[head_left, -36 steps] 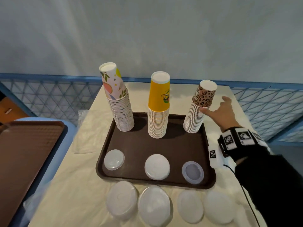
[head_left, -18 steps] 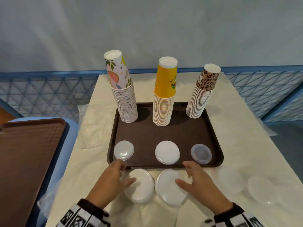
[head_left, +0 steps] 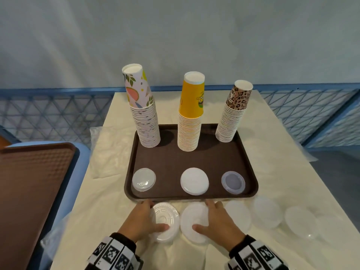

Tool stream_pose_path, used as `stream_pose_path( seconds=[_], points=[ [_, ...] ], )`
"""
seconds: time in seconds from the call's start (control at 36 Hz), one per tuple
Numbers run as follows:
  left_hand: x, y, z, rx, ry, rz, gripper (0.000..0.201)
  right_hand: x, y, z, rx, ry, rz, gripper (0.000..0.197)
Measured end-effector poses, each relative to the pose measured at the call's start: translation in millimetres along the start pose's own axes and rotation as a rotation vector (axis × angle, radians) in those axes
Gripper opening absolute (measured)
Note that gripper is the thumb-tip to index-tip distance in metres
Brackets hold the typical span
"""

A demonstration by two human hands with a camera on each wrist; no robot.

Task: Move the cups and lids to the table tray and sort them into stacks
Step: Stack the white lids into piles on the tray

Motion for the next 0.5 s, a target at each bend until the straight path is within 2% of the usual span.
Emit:
stream_pose_path(
  seconds=[0.06,0.19,0.28,0.36,0.5],
  points=[
    [0.5,-0.3,1.7,-0.011,-0.006,0.012,0.077,-1.1,-2.2,0.0,-0.006,-0.039,0.000,0.090],
    [0.4,0.3,4.6,-0.040,-0.028,-0.041,0.080,-8.4,-10.7,-0.2,-0.099,-0.052,-0.043,0.076],
    [-0.1,3.3,6.6,-0.039,-0.041,-0.049,0.077,-12.6,-8.0,1.9,-0.112,-0.092,-0.107,0.071],
    [-4.3,8.3,8.4,-0.013,-0.025,-0.031,0.064,-23.6,-5.0,3.7,-0.146,-0.124,-0.187,0.066],
    [-35.7,22.5,12.7,0.045,0.065,0.101,0.053,-61.5,2.7,8.3,-0.189,-0.023,-0.359,0.055]
  ],
)
Point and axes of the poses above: each hand's wrist, its own z-axis away from the middle knuckle, its own x-axis out of the palm, y = z × x, the point moved 8 cm from there along -z, towards the middle knuckle, and after that the axes turned 11 degrees about -z, right-handed, at the moved point
